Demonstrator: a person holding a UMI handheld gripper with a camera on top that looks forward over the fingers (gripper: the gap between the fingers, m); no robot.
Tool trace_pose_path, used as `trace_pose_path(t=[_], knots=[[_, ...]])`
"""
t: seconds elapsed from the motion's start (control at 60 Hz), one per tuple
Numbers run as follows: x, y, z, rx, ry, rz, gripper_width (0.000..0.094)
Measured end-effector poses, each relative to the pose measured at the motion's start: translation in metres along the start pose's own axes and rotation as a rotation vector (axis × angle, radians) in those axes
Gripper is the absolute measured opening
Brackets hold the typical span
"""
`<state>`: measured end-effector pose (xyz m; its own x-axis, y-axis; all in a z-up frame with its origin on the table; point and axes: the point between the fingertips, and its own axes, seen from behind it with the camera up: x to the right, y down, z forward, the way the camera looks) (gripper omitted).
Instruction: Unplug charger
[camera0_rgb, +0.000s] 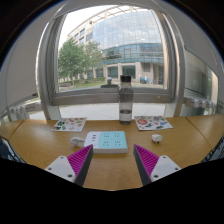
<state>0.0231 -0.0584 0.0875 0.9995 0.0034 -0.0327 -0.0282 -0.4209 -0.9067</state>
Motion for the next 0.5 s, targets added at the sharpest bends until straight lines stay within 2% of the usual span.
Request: trace_pose_path(t=[0.183, 0.5], knots=[[-0.031, 0.022, -0.019, -0.014, 0.009, -0.017, 0.0804], [-0.045, 0.023, -0.032, 0.008, 0.028, -0.031, 0.0802]])
